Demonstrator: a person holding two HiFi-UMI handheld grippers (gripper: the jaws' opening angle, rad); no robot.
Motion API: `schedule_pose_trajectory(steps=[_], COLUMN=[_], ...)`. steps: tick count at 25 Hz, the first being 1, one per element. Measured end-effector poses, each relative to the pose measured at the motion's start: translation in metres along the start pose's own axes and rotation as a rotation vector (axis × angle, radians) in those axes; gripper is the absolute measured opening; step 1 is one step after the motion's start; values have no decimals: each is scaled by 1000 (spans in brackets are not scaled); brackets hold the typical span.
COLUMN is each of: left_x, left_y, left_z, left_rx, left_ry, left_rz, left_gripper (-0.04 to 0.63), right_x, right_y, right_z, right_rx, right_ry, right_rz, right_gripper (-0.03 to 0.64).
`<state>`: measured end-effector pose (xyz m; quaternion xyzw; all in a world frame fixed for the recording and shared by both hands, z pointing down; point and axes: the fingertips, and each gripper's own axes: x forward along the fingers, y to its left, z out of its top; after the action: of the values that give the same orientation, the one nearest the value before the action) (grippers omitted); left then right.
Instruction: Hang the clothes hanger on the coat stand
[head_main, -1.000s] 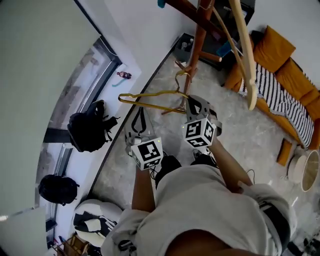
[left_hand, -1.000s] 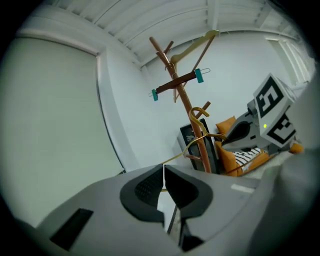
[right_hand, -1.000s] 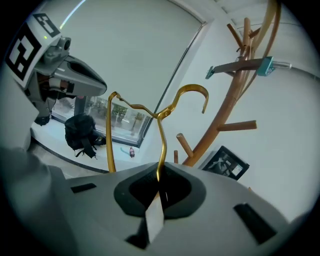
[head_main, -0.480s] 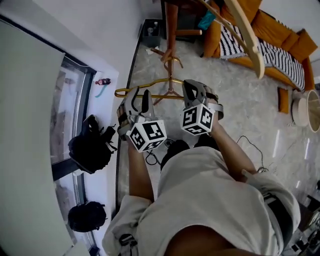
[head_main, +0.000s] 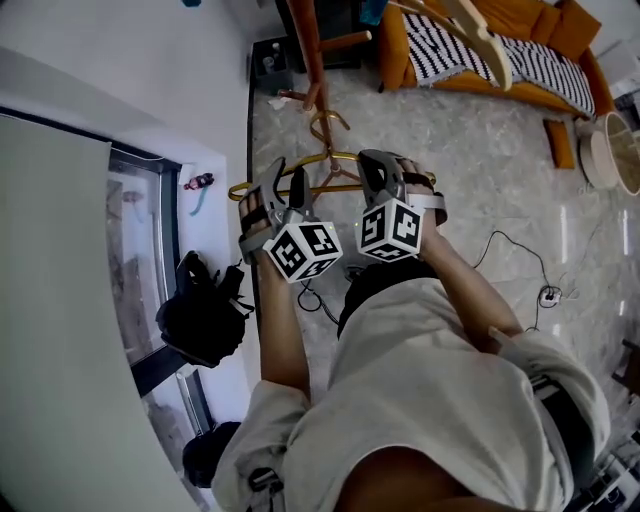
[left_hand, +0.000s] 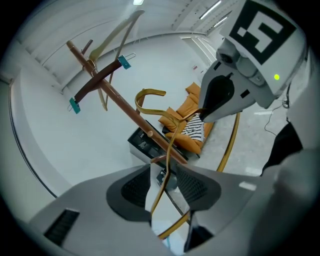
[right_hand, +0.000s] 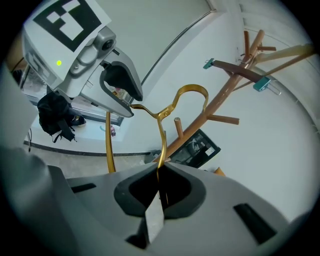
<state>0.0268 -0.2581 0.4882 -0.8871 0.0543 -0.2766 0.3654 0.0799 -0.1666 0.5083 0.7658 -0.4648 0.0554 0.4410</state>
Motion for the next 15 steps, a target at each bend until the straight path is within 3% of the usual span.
schedule_pose_trajectory(steps=[2, 4, 5, 15], left_x=[2, 4, 6, 18], left_y=[-2, -4, -5, -3], left_z=[-3, -3, -3, -27], left_rx=[-2, 11, 22, 24], left_ry=[6, 20, 28, 46], left_rz=[-12, -22, -25, -36], left_gripper=[142, 56, 46, 43], right_x=[0, 1, 3, 23], right_y=[3, 5, 3, 19], right_z=[0, 0, 0, 5], right_rx=[-6, -4, -1, -12], right_ry=[3, 3, 4, 7], right_rz=[7, 18, 23, 37], right_gripper=[5, 5, 5, 5])
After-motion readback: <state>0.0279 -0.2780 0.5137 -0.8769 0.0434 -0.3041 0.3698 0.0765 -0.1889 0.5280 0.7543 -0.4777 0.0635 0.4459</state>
